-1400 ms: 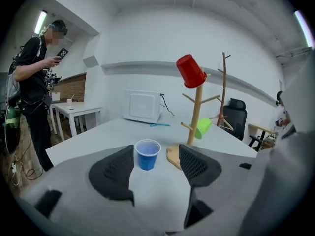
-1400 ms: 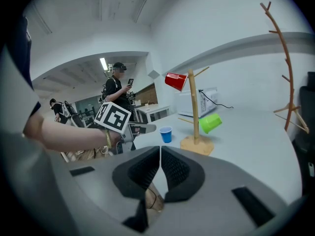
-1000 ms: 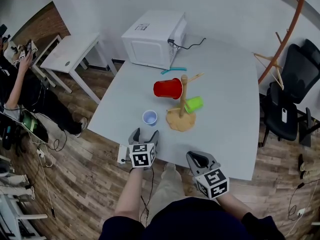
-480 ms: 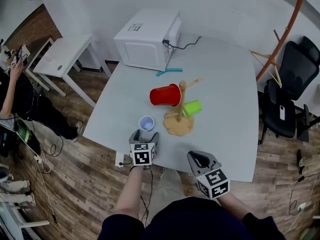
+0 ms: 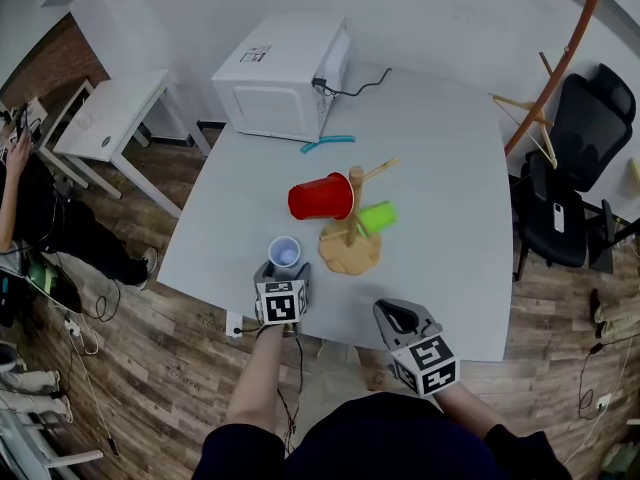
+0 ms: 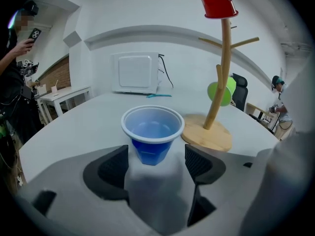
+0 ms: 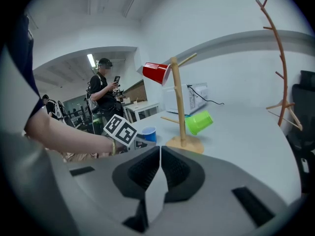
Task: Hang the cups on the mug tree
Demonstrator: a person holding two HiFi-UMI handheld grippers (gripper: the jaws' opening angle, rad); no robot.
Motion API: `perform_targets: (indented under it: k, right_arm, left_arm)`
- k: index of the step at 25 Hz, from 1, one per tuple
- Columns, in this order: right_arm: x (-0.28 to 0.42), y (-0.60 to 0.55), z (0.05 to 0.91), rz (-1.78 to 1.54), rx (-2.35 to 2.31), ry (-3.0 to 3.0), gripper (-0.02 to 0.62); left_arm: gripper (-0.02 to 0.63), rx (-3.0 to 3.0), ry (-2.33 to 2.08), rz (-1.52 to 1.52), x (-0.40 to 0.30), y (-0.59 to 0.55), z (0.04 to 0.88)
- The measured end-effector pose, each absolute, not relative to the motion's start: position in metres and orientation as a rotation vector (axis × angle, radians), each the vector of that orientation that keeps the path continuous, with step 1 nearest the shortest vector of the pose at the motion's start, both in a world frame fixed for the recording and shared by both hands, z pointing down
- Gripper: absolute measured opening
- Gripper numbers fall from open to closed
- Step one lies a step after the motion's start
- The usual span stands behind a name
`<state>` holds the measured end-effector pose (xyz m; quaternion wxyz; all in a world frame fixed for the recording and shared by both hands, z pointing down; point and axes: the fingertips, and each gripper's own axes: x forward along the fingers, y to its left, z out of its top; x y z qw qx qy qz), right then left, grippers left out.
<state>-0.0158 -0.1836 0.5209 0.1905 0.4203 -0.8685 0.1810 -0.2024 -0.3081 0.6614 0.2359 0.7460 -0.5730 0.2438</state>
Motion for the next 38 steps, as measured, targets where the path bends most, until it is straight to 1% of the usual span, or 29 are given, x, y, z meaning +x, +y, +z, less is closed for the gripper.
perform_targets:
  k: [7, 9, 10, 11, 24, 38]
  right_arm:
    - [-0.008, -0.186, 0.524, 0.516, 1.207, -2.417, 0.032]
    - [-0.006, -0.187, 0.524, 0.518, 1.212, -2.417, 0.032]
    - [-0.006, -0.187, 0.524, 0.52, 1.214, -2.418, 0.032]
    - [-0.006, -0.186, 0.524, 0.52, 1.215, -2.418, 0.032]
    - [-0.008, -0.181, 0.519, 0.518, 1.203, -2.434, 0.032]
    - [0.004, -0.159, 0.511, 0.524, 1.202, -2.453, 0.032]
  left_arm:
    - [0.351, 2.031, -1.574, 0.689, -0.202, -0.316, 0.668]
    - [0.341, 2.023, -1.58, 0.696, -0.203, -0.316, 0.668]
    - [0.29, 2.02, -1.589, 0.701, -0.204, -0.316, 0.668]
    - [0.256, 2.019, -1.597, 0.703, -0.205, -0.316, 0.667]
    - [0.253, 2.069, -1.603, 0.701, -0.201, -0.311, 0.657]
    - [0.249, 2.094, -1.632, 0.77, -0.196, -0.301, 0.636]
